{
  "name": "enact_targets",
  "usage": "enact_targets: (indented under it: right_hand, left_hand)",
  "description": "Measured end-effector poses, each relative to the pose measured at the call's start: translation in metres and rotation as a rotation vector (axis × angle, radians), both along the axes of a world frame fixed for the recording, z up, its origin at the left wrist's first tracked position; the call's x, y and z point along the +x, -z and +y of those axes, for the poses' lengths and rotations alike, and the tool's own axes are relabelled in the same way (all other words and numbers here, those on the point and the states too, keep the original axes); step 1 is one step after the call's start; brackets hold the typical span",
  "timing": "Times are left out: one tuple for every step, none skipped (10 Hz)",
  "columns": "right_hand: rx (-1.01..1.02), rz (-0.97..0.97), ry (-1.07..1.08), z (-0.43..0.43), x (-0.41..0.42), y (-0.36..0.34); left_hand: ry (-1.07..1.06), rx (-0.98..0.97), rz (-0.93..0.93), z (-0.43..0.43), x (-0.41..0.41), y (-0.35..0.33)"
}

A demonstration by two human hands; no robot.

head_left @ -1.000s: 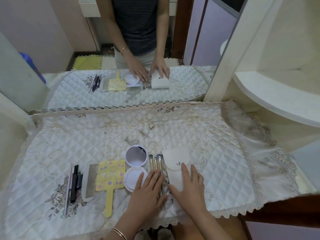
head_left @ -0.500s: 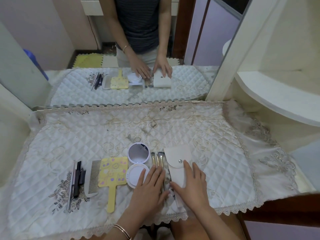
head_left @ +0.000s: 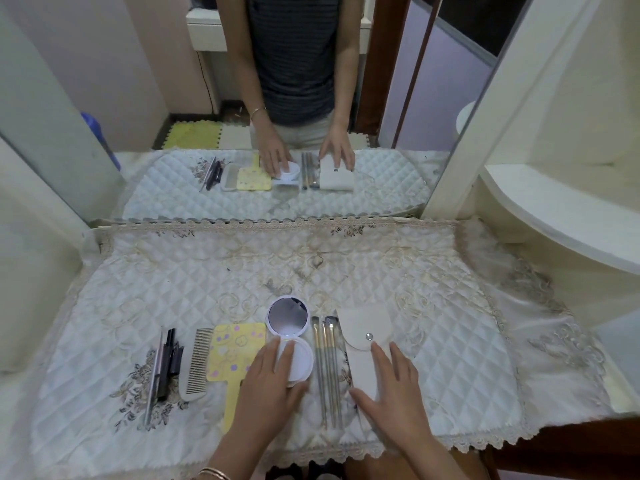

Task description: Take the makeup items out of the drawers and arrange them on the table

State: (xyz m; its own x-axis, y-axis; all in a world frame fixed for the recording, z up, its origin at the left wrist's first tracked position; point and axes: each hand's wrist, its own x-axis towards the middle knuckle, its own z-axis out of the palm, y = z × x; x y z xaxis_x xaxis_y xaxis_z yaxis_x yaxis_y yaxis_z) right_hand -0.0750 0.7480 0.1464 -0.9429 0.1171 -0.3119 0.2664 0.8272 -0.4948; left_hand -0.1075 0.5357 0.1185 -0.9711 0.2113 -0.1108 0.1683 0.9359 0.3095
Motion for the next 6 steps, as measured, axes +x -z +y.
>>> enact_targets:
  right_hand:
    - [0.005,-0.008,0.002,0.000,0.000,-0.002]
    - [0.004,-0.016,0.001,-0.001,-0.001,-0.003]
    - [-0.003,-0.031,0.000,0.000,-0.002,-0.005]
    - [0.007,-0.045,-0.016,0.003,-0.003,-0.007]
    - [-0.002,-0.030,0.003,0.004,-0.005,-0.012]
    - [-0.043,0.034,0.060,0.014,-0.011,-0.019]
  left_hand:
    - [0.017,-0.011,0.004,0.000,-0.001,-0.001]
    - [0.031,-0.020,-0.007,-0.001,-0.001,-0.004]
    - [0.023,-0.024,0.007,0.000,-0.001,-0.003]
    - [0.011,-0.029,0.021,-0.001,0.001,0.002]
    - [0.042,0.018,0.055,-0.007,0.003,0.002]
    - [0.029,0.093,0.155,-0.020,0.000,-0.010]
